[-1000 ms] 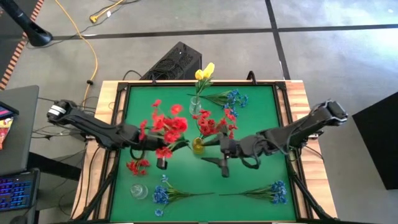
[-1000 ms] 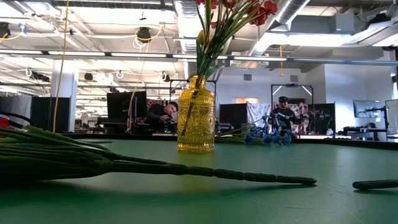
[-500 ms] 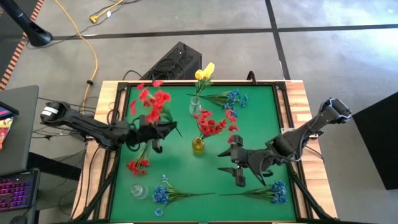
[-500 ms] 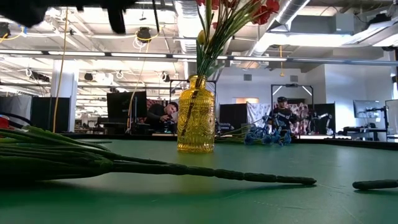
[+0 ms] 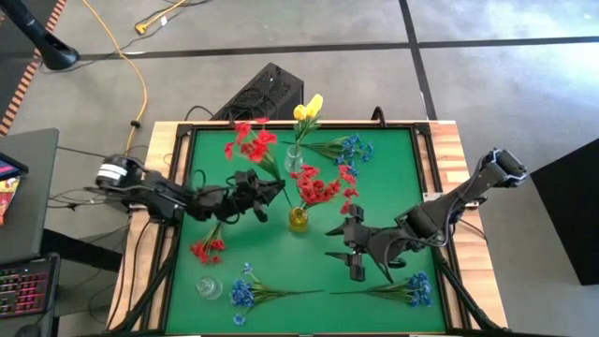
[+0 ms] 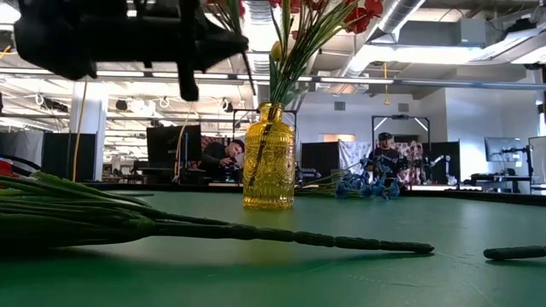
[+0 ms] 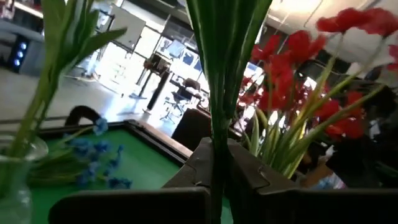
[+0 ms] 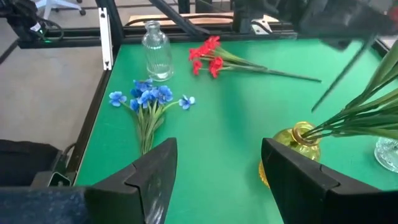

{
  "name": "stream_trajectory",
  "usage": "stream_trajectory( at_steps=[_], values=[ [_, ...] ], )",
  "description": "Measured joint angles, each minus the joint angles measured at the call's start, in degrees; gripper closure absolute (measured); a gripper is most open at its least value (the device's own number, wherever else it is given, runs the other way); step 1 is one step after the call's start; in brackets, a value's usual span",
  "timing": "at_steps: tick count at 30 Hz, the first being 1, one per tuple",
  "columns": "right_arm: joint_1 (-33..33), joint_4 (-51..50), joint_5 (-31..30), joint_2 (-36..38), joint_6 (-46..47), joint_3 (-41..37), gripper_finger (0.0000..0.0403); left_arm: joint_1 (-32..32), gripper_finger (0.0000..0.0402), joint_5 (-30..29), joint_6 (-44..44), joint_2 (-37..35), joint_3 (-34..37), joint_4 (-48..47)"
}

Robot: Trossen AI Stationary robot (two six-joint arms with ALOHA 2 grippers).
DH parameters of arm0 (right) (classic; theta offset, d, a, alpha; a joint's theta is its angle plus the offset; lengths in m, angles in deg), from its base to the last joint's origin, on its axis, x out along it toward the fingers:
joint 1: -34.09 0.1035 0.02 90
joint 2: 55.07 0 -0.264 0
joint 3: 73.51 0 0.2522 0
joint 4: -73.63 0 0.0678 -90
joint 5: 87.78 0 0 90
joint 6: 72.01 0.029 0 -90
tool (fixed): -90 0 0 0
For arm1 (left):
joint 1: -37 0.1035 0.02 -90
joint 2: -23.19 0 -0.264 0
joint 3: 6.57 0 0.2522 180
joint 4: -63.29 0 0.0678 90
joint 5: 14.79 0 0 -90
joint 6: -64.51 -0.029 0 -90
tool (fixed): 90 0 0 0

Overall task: Sort flowers into vase by color
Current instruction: Put the bottom red flowers into the yellow vase

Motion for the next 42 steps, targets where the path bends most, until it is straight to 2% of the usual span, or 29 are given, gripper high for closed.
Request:
stream_trajectory(
  at_steps=[5,10,28,32,42],
  values=[
    [0.0,0.0,0.0,0.0,0.0,0.0,0.0143,0.0,0.0399,2.1,1.3,6.7,-2.2,6.4],
    [0.0,0.0,0.0,0.0,0.1,0.0,0.0143,0.0,0.0399,3.1,1.3,8.8,-3.1,7.3],
    [-0.3,0.1,0.1,0.0,0.1,0.0,0.0143,0.0,0.0399,11.9,-9.9,8.9,-3.2,7.4],
    [-0.3,0.1,0.1,0.0,0.2,0.0,0.0143,0.9,0.0399,13.1,-9.6,8.9,-3.2,9.5],
    [-0.3,0.1,0.1,0.0,0.1,0.0,0.0143,5.6,0.0399,24.0,-5.1,6.3,-3.2,6.0]
  ],
)
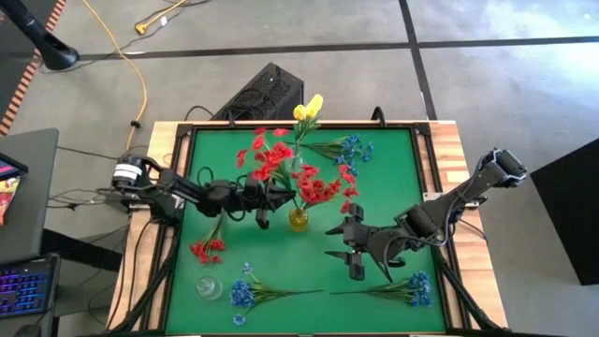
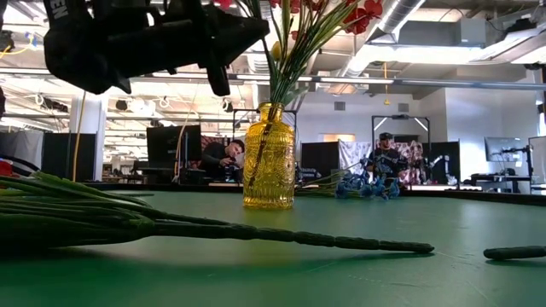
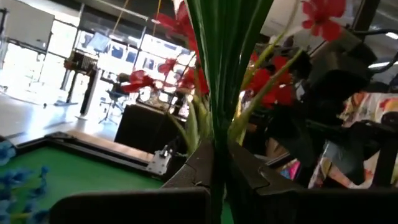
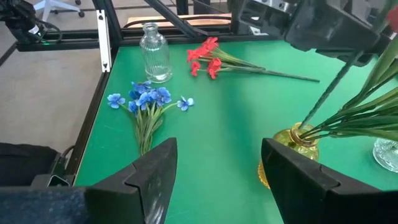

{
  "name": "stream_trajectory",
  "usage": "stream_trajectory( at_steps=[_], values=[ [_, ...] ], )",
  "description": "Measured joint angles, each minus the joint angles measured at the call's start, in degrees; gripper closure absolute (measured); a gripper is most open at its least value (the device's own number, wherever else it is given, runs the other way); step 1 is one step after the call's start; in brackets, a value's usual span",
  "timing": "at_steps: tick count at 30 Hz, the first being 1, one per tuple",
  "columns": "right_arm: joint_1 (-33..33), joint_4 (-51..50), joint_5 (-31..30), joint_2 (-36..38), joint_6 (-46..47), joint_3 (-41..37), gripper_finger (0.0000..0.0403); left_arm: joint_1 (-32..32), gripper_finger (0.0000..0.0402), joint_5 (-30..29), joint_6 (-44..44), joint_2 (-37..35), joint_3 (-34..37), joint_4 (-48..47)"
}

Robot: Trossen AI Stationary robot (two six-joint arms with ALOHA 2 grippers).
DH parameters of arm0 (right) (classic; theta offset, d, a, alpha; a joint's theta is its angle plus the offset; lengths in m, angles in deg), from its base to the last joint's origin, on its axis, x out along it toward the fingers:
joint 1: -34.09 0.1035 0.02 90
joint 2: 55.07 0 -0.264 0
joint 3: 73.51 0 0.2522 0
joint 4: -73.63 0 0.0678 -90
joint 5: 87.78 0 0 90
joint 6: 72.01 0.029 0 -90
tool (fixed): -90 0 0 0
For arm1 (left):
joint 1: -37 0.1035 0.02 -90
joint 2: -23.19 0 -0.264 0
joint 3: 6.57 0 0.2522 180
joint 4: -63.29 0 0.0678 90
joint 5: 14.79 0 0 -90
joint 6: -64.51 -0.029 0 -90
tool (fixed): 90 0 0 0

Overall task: Sort flowers into vase by color
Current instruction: Put the bottom red flowers into the yellow vase

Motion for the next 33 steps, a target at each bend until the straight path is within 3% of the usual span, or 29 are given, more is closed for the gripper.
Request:
stream_trajectory(
  at_steps=[20,33],
  values=[
    [-0.4,0.0,0.0,0.0,-0.7,0.0,0.0143,1.6,0.0399,1.4,-1.9,-2.1,0.0,-7.7],
    [-2.0,0.1,0.2,0.0,-0.6,0.0,0.0143,-3.8,0.0399,-3.9,-10.5,-2.0,0.0,-11.9]
  ],
)
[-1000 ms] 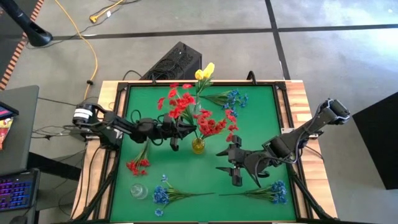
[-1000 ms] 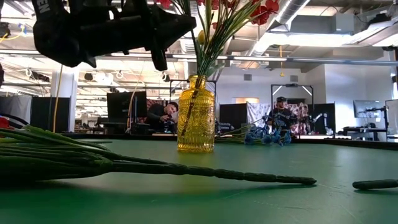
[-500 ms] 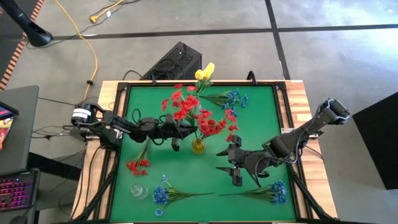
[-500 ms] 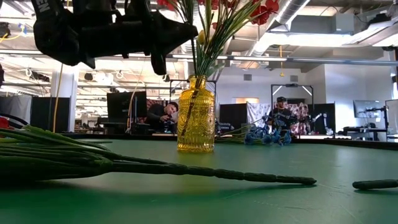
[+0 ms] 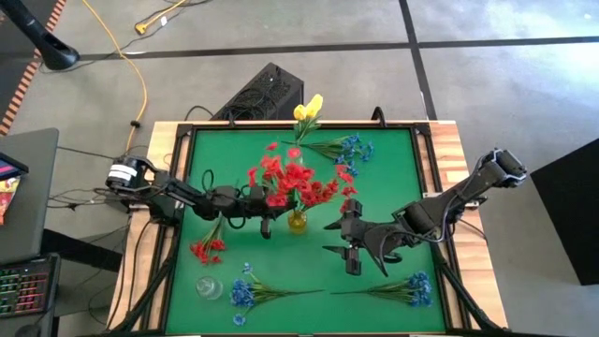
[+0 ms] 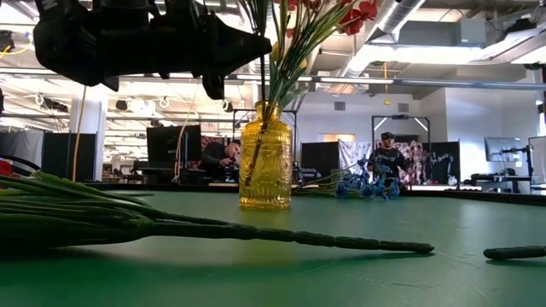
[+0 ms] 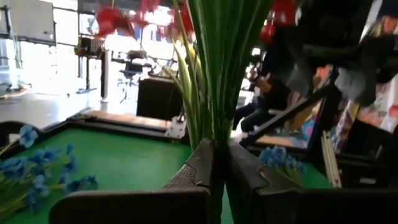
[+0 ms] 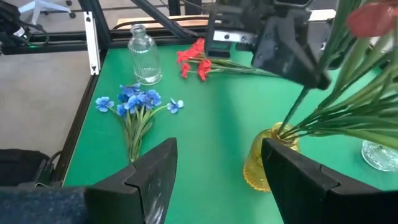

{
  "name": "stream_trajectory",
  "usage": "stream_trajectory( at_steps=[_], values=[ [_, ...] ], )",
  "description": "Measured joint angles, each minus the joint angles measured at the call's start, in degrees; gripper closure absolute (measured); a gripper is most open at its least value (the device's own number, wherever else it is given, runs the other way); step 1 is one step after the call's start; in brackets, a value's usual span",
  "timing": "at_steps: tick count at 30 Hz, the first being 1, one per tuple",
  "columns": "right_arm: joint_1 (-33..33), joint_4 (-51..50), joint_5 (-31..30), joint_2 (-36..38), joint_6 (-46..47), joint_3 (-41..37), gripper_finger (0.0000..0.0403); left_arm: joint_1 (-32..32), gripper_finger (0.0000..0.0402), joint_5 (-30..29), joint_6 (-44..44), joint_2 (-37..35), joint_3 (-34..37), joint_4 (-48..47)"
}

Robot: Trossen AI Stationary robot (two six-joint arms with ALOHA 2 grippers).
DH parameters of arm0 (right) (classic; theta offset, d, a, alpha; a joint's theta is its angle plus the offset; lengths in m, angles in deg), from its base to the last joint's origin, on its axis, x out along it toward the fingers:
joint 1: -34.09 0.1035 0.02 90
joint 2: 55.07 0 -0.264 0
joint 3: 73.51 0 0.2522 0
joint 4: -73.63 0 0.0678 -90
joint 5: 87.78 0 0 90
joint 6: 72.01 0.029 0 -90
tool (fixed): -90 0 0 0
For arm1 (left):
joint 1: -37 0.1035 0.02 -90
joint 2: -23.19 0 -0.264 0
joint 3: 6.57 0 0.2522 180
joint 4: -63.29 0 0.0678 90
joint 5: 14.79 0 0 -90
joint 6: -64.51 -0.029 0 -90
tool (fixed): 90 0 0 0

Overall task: Sort flowers into vase by color
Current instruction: Put the bottom red flowers into the yellow vase

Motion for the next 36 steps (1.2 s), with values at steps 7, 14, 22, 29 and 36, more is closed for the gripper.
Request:
stream_trajectory(
  at_steps=[7,14,22,29,36],
  values=[
    [-0.3,0.4,0.0,0.0,0.0,0.0,0.0143,-0.5,0.0399,-2.2,-0.2,0.0,0.0,-2.5],
    [-0.3,0.8,0.0,0.0,0.0,0.0,0.0143,-1.0,0.0399,-2.7,0.6,4.1,0.1,3.4],
    [0.0,0.7,0.4,0.0,0.1,0.0,0.0143,-1.3,0.0399,-2.7,1.8,13.5,0.1,12.3],
    [0.0,0.3,1.5,0.0,0.1,0.0,0.0143,-1.3,0.0394,-2.1,2.0,15.8,0.1,12.9],
    [0.0,0.3,1.5,0.0,-0.3,0.0,0.0143,-1.3,0.0327,-2.1,1.0,15.8,0.1,13.0]
  ],
)
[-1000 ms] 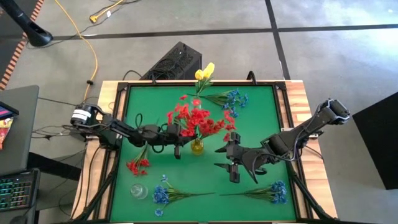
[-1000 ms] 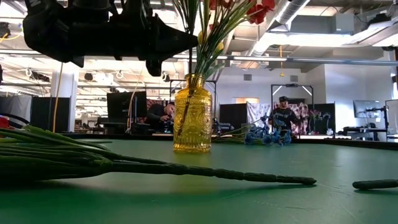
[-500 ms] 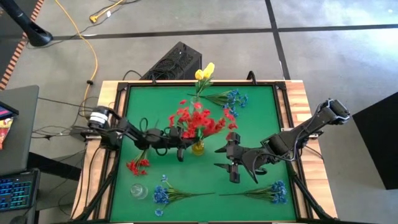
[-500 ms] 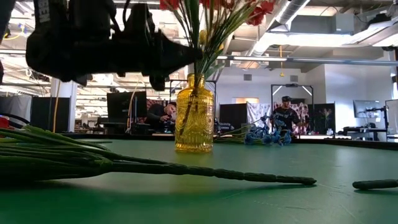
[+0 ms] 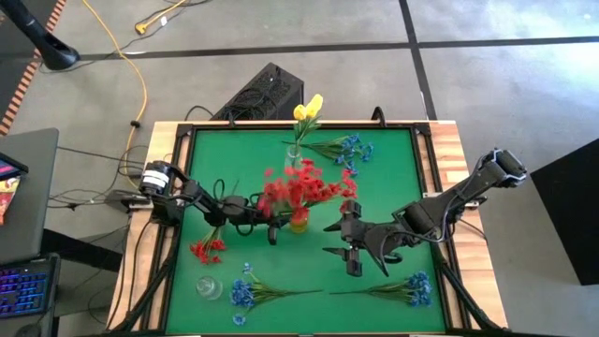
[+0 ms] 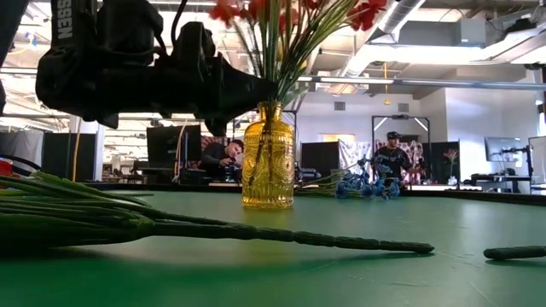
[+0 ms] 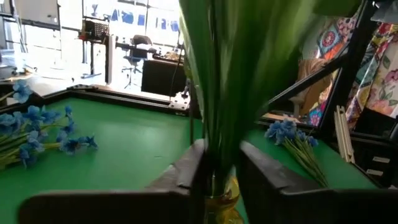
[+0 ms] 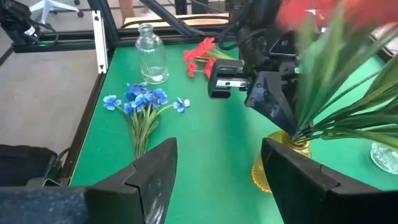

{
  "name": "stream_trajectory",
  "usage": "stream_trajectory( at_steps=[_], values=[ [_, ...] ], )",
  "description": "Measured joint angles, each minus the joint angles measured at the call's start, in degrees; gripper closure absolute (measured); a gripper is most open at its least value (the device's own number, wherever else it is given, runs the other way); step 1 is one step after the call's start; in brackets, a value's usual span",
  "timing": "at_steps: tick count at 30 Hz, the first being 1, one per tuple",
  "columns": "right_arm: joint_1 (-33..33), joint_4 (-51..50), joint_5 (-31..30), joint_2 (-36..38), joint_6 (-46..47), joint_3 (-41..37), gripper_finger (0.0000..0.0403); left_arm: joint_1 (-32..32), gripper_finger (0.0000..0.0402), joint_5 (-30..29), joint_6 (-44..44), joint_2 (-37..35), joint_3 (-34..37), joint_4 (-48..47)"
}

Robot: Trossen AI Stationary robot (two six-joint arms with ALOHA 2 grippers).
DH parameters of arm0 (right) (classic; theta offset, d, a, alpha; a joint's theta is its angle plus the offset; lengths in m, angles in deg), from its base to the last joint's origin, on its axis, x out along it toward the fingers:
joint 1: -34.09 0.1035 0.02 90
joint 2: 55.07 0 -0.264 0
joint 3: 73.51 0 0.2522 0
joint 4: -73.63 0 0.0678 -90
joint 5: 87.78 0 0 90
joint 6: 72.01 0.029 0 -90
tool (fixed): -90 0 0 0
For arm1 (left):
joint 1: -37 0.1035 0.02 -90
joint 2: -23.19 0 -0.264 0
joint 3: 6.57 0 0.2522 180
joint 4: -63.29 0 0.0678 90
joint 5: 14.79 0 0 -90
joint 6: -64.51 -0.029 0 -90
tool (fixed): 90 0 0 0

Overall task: Sort flowers into vase by color
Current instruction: Put the bottom red flowers into the yellow vase

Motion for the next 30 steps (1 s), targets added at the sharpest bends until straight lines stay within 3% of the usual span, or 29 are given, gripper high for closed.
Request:
stream_trajectory(
  at_steps=[6,12,22,26,30],
  values=[
    [0.0,0.0,0.0,0.0,-0.1,0.0,0.0143,0.0,0.0249,0.0,-0.2,-1.3,0.0,-2.0],
    [0.0,0.0,0.0,0.0,-0.1,0.0,0.0143,0.1,0.0204,1.1,1.0,-8.0,0.0,-14.7],
    [0.0,0.0,0.0,0.0,0.3,0.0,0.0143,0.1,0.0195,4.5,2.1,-28.4,0.1,-48.7],
    [0.0,0.0,0.0,0.0,0.3,0.0,0.0143,0.1,0.0195,4.9,0.5,-34.9,-0.4,-53.7],
    [0.0,0.2,0.0,0.0,0.3,0.0,0.0143,0.1,0.0195,4.5,-1.0,-36.8,-1.5,-54.5]
  ],
)
